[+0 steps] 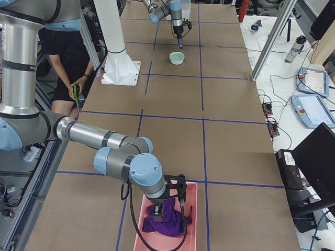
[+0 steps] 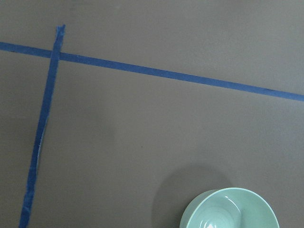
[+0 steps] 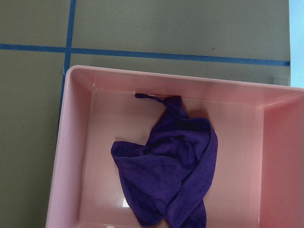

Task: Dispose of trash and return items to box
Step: 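Grasp the rim of the pale green bowl with the left gripper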

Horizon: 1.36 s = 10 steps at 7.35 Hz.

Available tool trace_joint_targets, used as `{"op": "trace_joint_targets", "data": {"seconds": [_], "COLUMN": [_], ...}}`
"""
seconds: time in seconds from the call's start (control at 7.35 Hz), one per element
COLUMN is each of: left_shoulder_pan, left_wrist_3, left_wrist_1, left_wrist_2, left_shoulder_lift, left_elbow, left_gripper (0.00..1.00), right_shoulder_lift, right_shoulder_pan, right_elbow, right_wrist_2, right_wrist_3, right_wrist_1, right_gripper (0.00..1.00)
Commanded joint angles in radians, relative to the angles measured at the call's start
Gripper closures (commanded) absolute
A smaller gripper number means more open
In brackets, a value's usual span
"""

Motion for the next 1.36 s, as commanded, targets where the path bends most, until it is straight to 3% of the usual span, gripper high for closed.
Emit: {"op": "trace_joint_targets", "data": {"seconds": [0.0, 0.14, 0.54, 0.82, 1.23], "left_shoulder_pan": [0.03, 0.039, 0.07, 0.07, 0.068], "left_wrist_3": [-0.028, -0.048, -0.054, -0.049, -0.045], "left_wrist_1": [0.001, -0.001, -0.001, -0.001, 0.008], "left_wrist_2": [0.016, 0.016, 0.018, 0.018, 0.01], "left_shoulder_lift": [-0.011, -0.014, -0.019, -0.019, -0.03], "left_elbow": [0.038, 0.052, 0.077, 0.078, 0.06], "left_gripper": [0.01, 0.08, 0.19, 0.97, 1.0], "right_shoulder_lift": [0.007, 0.007, 0.007, 0.008, 0.008], "right_shoulder_pan": [-0.012, -0.018, -0.033, -0.038, -0.047], "right_elbow": [0.007, 0.005, 0.004, 0.005, 0.005], "right_wrist_2": [0.01, 0.01, 0.008, 0.008, 0.008], "right_wrist_3": [0.001, 0.001, 0.003, 0.004, 0.004], "right_wrist_1": [0.003, 0.021, 0.053, 0.059, 0.059], "right_gripper": [0.0, 0.0, 0.0, 0.0, 0.0]}}
